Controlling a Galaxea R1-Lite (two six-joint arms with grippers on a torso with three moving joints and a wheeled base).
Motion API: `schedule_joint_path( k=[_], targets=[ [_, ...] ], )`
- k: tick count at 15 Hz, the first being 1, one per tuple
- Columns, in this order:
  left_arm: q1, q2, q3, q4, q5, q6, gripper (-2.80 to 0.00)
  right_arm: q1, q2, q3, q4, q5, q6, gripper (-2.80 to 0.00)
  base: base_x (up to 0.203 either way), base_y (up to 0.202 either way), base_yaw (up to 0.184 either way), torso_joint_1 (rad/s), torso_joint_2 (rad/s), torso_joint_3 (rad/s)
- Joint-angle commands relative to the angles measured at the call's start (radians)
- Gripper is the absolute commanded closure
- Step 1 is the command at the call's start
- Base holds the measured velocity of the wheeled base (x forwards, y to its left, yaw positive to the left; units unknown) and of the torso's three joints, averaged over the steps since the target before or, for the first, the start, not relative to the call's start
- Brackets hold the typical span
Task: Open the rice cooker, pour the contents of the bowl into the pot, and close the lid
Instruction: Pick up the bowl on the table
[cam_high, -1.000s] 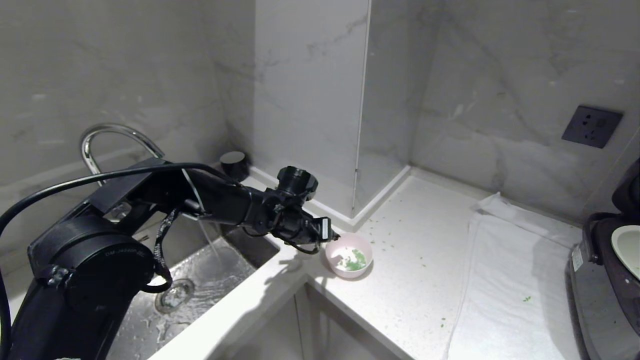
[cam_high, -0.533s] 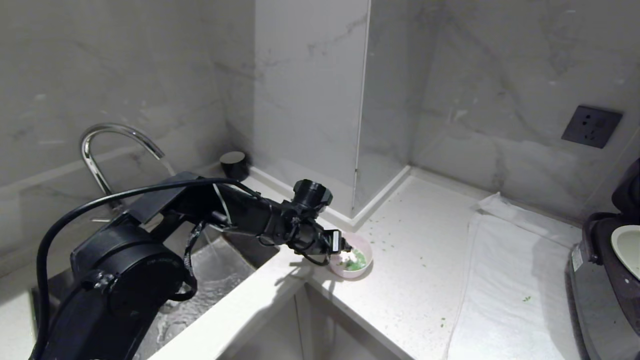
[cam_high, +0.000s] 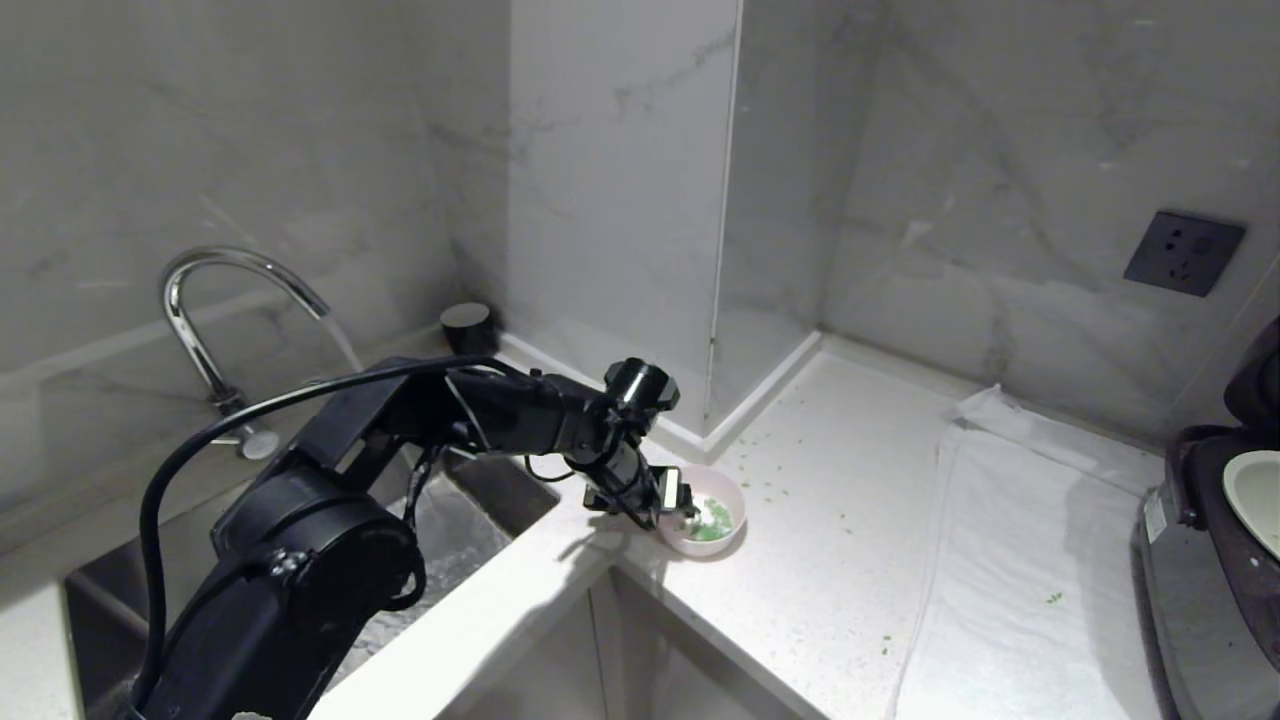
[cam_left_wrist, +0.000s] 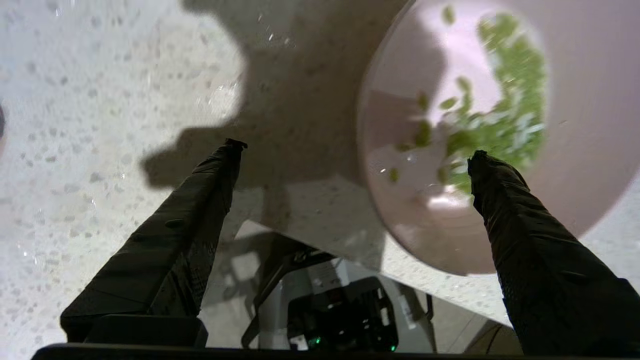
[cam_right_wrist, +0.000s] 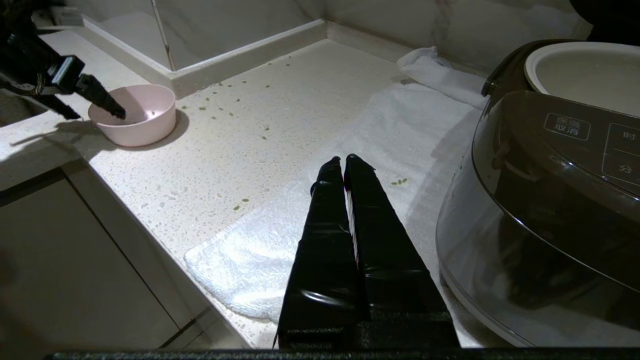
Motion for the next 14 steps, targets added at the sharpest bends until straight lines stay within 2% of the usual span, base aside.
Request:
schedule_joint_path(
  k=[1, 8, 9, 14],
  targets=[
    [0.001, 0.027, -0.003, 0.011, 0.003, -0.007, -2.8, 0.0, 0.0, 0.0, 0.001, 0.0, 0.0, 0.0, 0.0, 0.0, 0.0, 0.0, 0.0, 0.0],
    [-0.008, 0.036, -0.003, 0.004, 0.026, -0.052, -2.8, 0.0, 0.0, 0.0, 0.001, 0.0, 0.0, 0.0, 0.0, 0.0, 0.0, 0.0, 0.0, 0.0],
    [-0.007, 0.033, -0.003, 0.004, 0.026, -0.053, 0.0, 0.0, 0.0, 0.0, 0.001, 0.0, 0.0, 0.0, 0.0, 0.0, 0.0, 0.0, 0.0, 0.0],
    [-0.007, 0.027, -0.003, 0.005, 0.029, -0.067, 0.0, 0.0, 0.0, 0.0, 0.001, 0.0, 0.0, 0.0, 0.0, 0.0, 0.0, 0.0, 0.0, 0.0]
  ],
)
